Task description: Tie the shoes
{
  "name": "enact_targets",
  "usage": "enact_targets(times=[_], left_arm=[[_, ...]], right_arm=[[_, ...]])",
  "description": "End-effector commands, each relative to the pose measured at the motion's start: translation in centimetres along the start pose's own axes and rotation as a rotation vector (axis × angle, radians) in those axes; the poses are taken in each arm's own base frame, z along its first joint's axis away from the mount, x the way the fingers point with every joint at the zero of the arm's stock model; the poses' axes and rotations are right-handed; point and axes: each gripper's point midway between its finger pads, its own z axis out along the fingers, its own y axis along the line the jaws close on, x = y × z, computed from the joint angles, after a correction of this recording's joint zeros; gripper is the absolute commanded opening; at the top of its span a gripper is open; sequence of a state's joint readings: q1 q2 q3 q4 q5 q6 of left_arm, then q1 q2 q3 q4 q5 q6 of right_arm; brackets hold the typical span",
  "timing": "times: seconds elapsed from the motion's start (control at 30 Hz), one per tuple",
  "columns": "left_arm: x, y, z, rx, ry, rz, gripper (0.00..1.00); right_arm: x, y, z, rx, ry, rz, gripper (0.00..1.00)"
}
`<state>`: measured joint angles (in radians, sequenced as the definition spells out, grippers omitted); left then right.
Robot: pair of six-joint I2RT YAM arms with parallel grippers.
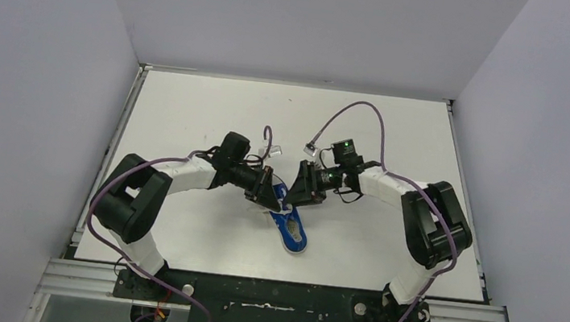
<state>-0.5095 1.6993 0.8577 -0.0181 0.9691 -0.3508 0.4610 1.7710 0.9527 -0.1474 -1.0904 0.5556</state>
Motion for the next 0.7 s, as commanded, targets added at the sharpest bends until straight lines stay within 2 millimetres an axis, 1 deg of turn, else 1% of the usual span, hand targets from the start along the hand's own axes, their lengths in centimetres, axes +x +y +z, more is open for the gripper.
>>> enact_targets(times=[0.0,0.07,0.1,0.13,0.2,0.3,0.33,0.37,0.43,0.53,0.67], left_arm=[[-1.1,-1.5,-0.8,0.044,-0.017,0.03,0.0],[-1.3,-1.4,-0.9,0.047,-0.023,0.018,0.0],[-1.4,-1.4,-1.0,0.047,-0.027,0.011,0.0],[-1.5,-1.4,-1.0,0.053,-0.034,0.01,0.0],[-2.1,-1.6,-1.3,0.065,-0.058,0.013,0.0],[-2.5,-1.6,-1.5,0.081,-0.073,-0.006,0.0],[-2.6,-1.7,-1.5,0.087,-0.074,-0.006,0.0],[-2.6,-1.7,-1.5,0.088,-0.073,-0.007,0.0],[-2.6,-1.7,-1.4,0.092,-0.071,-0.013,0.0],[-2.6,-1.7,-1.4,0.094,-0.072,-0.018,0.0],[-2.8,-1.7,-1.3,0.1,-0.075,-0.019,0.0]], right_arm=[[-1.4,1.2,-3.0,0.141,-0.06,-0.229,0.55],[-1.9,0.6,-4.0,0.227,-0.077,-0.334,0.62],[-2.1,0.6,-4.4,0.248,-0.089,-0.388,0.64],[-2.4,0.8,-4.8,0.258,-0.109,-0.454,0.66],[-2.8,1.4,-5.2,0.282,-0.147,-0.622,0.67],[-1.8,2.5,-4.3,0.301,-0.123,-1.006,0.66],[-1.4,2.6,-3.9,0.316,-0.104,-1.15,0.66],[-1.3,2.3,-3.5,0.344,-0.1,-1.221,0.66],[-2.3,2.7,-3.2,0.346,-0.143,-1.266,0.66],[-2.0,2.2,-1.9,0.298,-0.065,-1.279,0.63],[-2.6,1.8,-1.0,0.284,-0.093,-1.255,0.61]])
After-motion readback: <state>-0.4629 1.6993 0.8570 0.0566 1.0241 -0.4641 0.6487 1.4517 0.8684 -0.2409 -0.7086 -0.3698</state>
